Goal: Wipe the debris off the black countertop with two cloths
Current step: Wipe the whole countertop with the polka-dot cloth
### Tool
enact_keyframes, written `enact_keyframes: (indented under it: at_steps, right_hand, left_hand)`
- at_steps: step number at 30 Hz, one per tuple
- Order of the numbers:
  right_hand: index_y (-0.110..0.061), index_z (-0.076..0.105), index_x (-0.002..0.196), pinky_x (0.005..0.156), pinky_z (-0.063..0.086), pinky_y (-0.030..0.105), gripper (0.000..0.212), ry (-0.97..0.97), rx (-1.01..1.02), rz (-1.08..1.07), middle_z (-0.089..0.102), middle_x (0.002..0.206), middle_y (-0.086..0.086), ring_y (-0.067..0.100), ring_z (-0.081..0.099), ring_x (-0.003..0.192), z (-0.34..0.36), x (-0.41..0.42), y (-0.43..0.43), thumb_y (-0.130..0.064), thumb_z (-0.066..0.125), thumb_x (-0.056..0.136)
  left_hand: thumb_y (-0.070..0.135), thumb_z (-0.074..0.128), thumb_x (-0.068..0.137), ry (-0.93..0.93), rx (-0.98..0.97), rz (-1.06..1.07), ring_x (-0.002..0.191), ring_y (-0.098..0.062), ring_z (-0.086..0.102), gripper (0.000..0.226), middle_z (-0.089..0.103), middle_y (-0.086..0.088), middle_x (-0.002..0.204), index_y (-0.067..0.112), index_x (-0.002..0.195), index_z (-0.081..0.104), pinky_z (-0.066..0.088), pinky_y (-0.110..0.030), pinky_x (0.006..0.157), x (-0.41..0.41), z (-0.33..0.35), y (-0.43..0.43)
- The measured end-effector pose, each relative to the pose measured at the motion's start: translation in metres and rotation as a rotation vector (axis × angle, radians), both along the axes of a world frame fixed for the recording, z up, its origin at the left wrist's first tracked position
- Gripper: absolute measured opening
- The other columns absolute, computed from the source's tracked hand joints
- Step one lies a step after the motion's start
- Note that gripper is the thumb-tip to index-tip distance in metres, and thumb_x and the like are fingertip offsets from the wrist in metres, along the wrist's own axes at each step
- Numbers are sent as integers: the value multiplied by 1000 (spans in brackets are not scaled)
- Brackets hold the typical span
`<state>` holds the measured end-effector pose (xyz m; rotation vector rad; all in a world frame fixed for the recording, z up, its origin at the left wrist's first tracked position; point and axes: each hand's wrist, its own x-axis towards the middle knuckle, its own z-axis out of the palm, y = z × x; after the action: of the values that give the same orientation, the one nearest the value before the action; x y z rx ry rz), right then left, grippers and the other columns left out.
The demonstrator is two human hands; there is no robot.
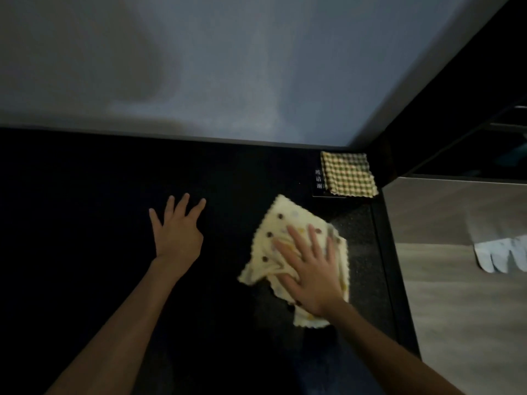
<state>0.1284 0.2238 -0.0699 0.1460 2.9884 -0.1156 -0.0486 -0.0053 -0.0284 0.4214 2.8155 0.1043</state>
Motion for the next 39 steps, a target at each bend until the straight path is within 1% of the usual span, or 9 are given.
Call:
enact_keyframes:
  at_steps: [3, 5, 11, 16, 20, 23, 27, 35, 39]
  right_hand:
    - [-51, 5, 148, 114, 4, 65, 65, -68, -13, -253, -4, 162, -10, 33, -12, 148, 9, 37, 8, -74, 14, 89]
    - [-53, -3, 147, 114, -3, 64, 66, -112, -46, -293, -12, 161, -10, 34, -22, 145, 10, 28, 0, -76, 9, 86]
    - [-49, -14, 147, 116, -10, 58, 77, -60, -129, -228, -23, 159, 1, 39, -29, 141, 3, -96, -23, -83, 13, 83]
    - [-33, -21, 149, 116, -11, 57, 103, 34, -158, -528, -23, 156, 19, 45, -23, 141, -3, -202, -16, -93, 13, 72]
    - [-24, -12, 152, 116, -13, 55, 113, 35, -154, -640, -16, 158, 20, 45, -22, 142, -6, -240, -4, -95, 10, 67]
    - [-25, -5, 153, 119, -11, 48, 96, 58, -153, -522, -9, 161, 12, 35, -17, 146, -6, -247, 0, -85, 9, 79]
    - [-20, -2, 154, 122, -1, 42, 72, 88, -107, -182, -9, 162, 5, 25, -12, 148, -7, -243, -15, -63, 3, 96]
    - [-24, 21, 152, 120, -1, 49, 65, 36, -76, 213, -3, 162, -3, 27, -15, 148, -13, -167, -84, -58, 14, 97]
    - [-32, 14, 153, 118, -5, 55, 65, 28, -97, 270, -3, 162, -7, 28, -13, 148, -12, -93, -107, -61, 23, 96]
  left_hand:
    - [12, 50, 89, -5, 22, 21, 146, -26, 0, 70, 9, -4, 159, 33, 148, 19, 1, -58, 115, 1, 2, 2]
    - [11, 49, 89, 0, 31, 29, 146, -26, 1, 69, 10, -4, 159, 33, 148, 20, 1, -57, 115, 0, 1, 2]
    - [13, 48, 91, 20, 63, 15, 146, -24, 2, 68, 10, -3, 159, 33, 148, 18, 1, -54, 117, -1, -4, 1]
    - [11, 50, 91, 66, 110, -4, 147, -24, 5, 67, 13, -4, 158, 33, 148, 21, -1, -52, 117, 0, -11, -4]
    - [10, 51, 90, 61, 120, -11, 147, -24, 4, 70, 12, -4, 158, 33, 148, 20, -1, -52, 117, -1, -13, -6]
    - [11, 50, 90, 34, 113, -20, 147, -23, 1, 70, 10, -3, 159, 34, 148, 17, -3, -54, 117, -3, -10, -7]
    - [12, 44, 93, 10, 123, -31, 146, -22, -5, 65, 13, 1, 158, 34, 148, 17, -8, -53, 114, -10, -1, -15]
    - [8, 44, 93, 27, 194, 3, 147, -19, 2, 68, 11, 1, 159, 23, 150, 11, 2, -47, 117, 21, 6, -51]
    - [11, 40, 95, -38, 193, 22, 146, -19, 3, 65, 8, -2, 159, 21, 151, 8, 4, -44, 118, 45, 15, -55]
